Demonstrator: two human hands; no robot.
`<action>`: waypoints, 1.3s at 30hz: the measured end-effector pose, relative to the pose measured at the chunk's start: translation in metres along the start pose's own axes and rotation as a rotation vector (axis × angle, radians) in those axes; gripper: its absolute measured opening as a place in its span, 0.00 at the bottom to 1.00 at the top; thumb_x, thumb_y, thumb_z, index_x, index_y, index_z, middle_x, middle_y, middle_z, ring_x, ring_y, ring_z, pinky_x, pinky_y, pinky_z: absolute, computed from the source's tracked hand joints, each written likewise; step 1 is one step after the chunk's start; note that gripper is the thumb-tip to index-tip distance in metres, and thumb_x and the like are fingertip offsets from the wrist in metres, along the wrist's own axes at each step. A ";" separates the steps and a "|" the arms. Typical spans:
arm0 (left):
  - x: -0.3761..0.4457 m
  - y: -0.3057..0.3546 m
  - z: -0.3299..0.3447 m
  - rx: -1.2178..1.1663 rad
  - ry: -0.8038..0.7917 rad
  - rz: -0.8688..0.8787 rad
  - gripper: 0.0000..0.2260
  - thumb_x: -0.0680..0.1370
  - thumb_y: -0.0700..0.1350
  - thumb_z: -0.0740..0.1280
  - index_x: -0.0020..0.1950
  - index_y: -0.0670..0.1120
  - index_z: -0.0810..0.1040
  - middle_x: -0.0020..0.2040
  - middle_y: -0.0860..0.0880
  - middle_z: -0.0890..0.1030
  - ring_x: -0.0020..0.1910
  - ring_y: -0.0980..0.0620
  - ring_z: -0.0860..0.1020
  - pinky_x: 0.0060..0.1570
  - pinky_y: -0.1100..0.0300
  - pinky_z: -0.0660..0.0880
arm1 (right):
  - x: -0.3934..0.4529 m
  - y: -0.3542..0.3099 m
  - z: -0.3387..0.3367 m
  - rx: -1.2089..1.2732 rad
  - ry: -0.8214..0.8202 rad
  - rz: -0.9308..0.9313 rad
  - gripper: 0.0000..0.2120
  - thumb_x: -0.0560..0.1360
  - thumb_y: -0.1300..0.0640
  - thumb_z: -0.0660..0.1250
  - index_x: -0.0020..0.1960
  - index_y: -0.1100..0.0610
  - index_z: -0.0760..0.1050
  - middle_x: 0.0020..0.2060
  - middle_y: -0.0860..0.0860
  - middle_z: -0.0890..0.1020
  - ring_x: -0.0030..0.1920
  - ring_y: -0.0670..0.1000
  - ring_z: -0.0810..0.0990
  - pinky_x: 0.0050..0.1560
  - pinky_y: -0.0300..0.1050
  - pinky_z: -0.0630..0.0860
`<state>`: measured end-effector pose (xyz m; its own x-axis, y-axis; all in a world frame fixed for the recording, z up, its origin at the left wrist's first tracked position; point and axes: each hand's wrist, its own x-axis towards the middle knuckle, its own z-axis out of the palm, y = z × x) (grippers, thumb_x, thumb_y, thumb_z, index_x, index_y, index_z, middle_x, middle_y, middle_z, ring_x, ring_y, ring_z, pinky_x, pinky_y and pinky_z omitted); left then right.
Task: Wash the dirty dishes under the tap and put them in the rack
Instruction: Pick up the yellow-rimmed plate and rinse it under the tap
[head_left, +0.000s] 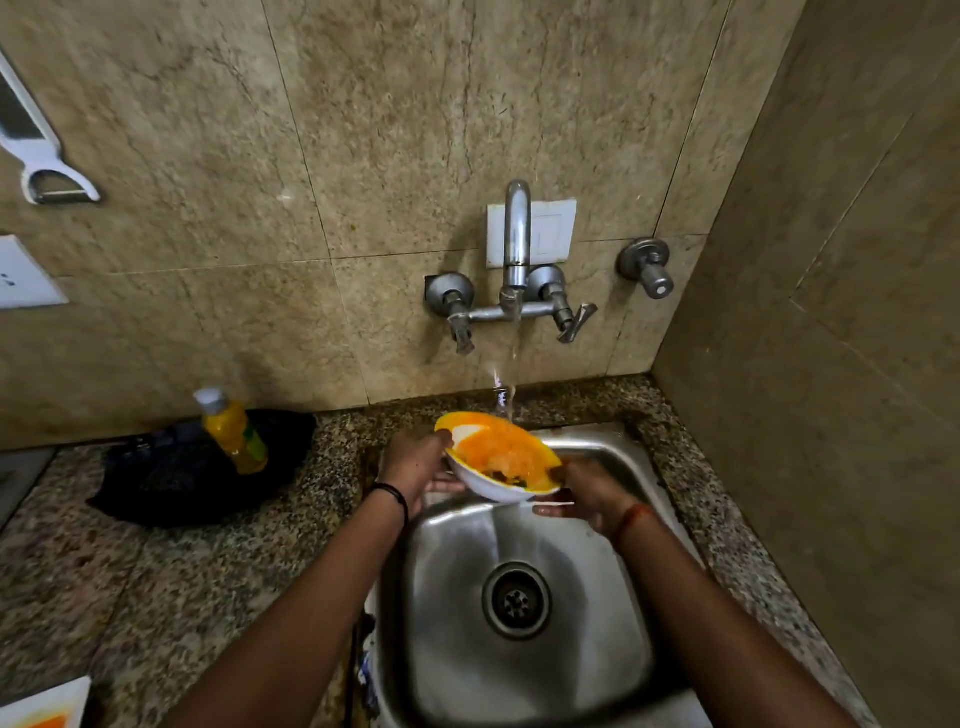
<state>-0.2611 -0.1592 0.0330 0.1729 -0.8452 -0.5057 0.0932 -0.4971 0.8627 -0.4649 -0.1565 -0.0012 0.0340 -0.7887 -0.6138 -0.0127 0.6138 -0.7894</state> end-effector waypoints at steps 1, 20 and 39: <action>-0.001 0.004 -0.003 0.073 0.014 0.080 0.05 0.77 0.38 0.63 0.46 0.40 0.78 0.37 0.40 0.80 0.28 0.46 0.79 0.25 0.59 0.79 | 0.001 0.006 0.004 0.033 -0.022 0.024 0.09 0.80 0.64 0.56 0.55 0.60 0.74 0.42 0.57 0.81 0.41 0.54 0.80 0.49 0.54 0.80; 0.008 -0.035 0.010 -0.298 -0.255 -0.192 0.18 0.79 0.35 0.58 0.69 0.39 0.70 0.55 0.39 0.79 0.47 0.44 0.79 0.40 0.54 0.81 | -0.035 -0.057 -0.009 -0.608 0.329 -0.759 0.12 0.74 0.53 0.66 0.55 0.55 0.81 0.48 0.50 0.86 0.50 0.51 0.83 0.52 0.50 0.79; 0.000 0.028 0.006 0.014 -0.161 0.185 0.18 0.76 0.30 0.60 0.61 0.46 0.78 0.45 0.44 0.82 0.35 0.50 0.79 0.33 0.61 0.78 | 0.000 -0.015 -0.010 0.053 0.212 -0.233 0.11 0.78 0.66 0.60 0.57 0.59 0.76 0.47 0.60 0.83 0.44 0.60 0.82 0.42 0.59 0.82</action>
<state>-0.2642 -0.1740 0.0568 0.0268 -0.9420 -0.3346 0.0604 -0.3326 0.9411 -0.4743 -0.1666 0.0106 -0.1790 -0.8945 -0.4096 0.0228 0.4124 -0.9107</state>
